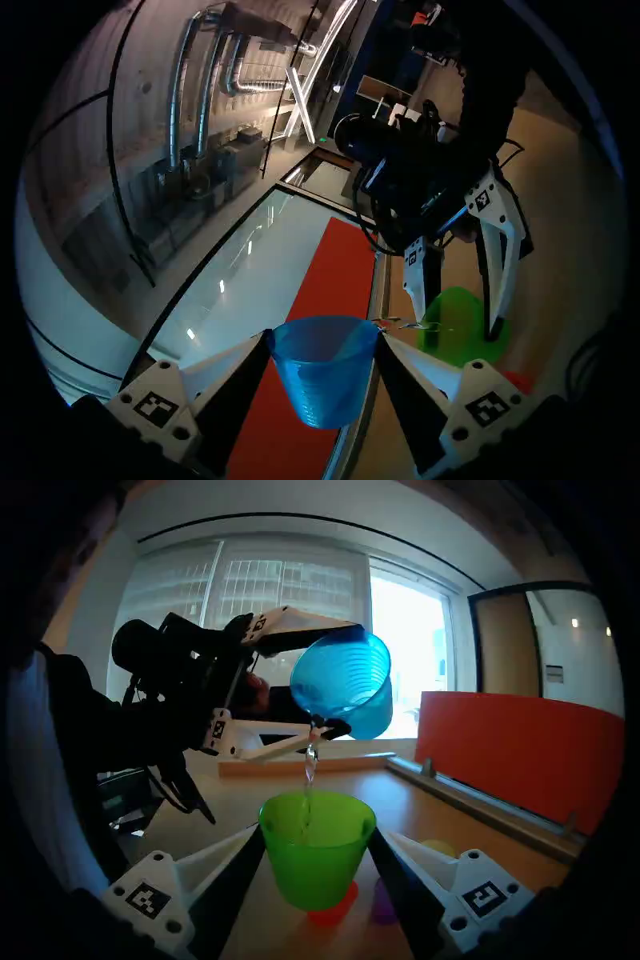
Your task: Pour water
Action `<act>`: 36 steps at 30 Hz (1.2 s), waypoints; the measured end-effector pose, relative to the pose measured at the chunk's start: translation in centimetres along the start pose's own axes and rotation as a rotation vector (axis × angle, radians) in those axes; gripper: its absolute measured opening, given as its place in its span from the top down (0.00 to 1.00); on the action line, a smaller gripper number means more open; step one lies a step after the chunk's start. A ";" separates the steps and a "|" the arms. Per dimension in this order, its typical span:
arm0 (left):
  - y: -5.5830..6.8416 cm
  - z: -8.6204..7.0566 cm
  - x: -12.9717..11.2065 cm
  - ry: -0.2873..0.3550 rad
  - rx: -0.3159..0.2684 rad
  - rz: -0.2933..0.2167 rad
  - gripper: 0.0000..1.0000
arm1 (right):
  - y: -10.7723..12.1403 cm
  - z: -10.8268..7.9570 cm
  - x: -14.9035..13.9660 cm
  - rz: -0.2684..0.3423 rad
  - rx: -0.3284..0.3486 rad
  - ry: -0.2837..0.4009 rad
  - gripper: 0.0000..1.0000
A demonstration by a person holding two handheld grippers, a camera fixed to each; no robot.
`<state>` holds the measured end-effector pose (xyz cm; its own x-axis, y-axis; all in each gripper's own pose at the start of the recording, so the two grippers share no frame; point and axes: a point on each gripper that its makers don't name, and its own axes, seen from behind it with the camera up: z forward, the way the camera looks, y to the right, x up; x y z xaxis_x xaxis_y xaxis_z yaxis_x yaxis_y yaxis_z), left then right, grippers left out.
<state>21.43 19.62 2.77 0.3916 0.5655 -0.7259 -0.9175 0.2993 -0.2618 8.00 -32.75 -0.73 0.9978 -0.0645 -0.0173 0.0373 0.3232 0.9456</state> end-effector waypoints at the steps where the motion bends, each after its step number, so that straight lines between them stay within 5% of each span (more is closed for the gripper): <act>1: 0.0 0.0 -0.1 -0.002 0.000 0.003 0.11 | 0.0 0.0 0.0 0.000 0.000 0.000 0.09; 36: -0.5 0.3 -0.1 -0.005 0.002 0.057 0.11 | -0.4 0.1 0.3 -0.010 0.004 0.012 0.09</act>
<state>21.86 19.66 3.23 0.3391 0.5859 -0.7361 -0.9382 0.2683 -0.2186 8.30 -32.94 -1.08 0.9979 -0.0569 -0.0307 0.0473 0.3191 0.9465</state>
